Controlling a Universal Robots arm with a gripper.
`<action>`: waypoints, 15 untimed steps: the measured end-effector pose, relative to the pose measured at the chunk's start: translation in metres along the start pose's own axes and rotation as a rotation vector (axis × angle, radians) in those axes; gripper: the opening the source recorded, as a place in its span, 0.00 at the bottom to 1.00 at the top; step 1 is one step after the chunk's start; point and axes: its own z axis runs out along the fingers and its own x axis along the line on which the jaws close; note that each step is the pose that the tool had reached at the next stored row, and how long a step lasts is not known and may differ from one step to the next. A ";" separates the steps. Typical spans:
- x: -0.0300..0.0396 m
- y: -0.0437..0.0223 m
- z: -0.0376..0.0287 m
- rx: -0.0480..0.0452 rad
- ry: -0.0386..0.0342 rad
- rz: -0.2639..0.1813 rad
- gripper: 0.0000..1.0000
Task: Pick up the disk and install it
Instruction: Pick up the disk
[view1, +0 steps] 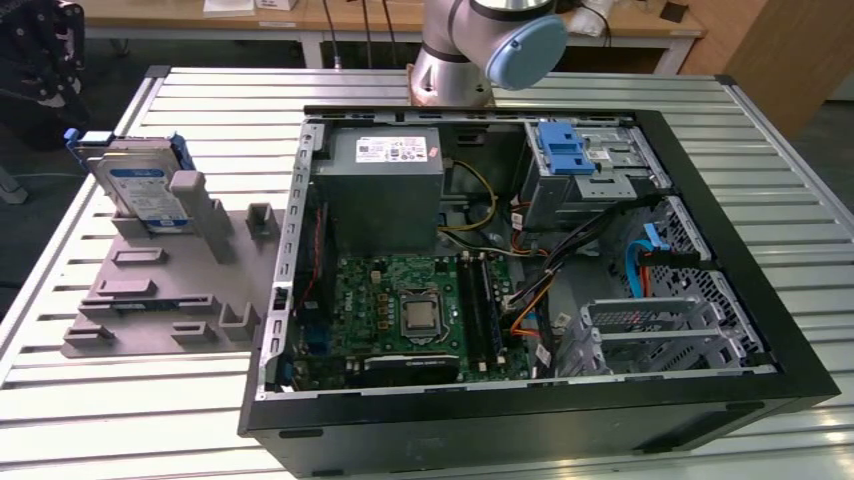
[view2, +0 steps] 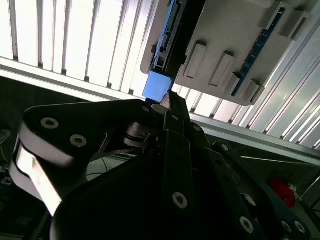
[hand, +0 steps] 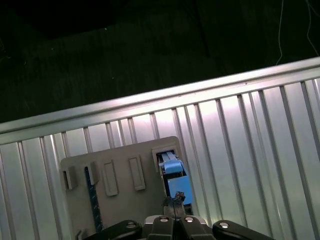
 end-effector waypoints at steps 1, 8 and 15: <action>0.0000 0.0000 0.0000 0.0000 0.0000 0.000 0.11; -0.0002 0.0000 0.0004 0.0002 0.0000 -0.002 0.29; -0.0016 0.0006 0.0057 0.0146 -0.0014 -0.018 0.53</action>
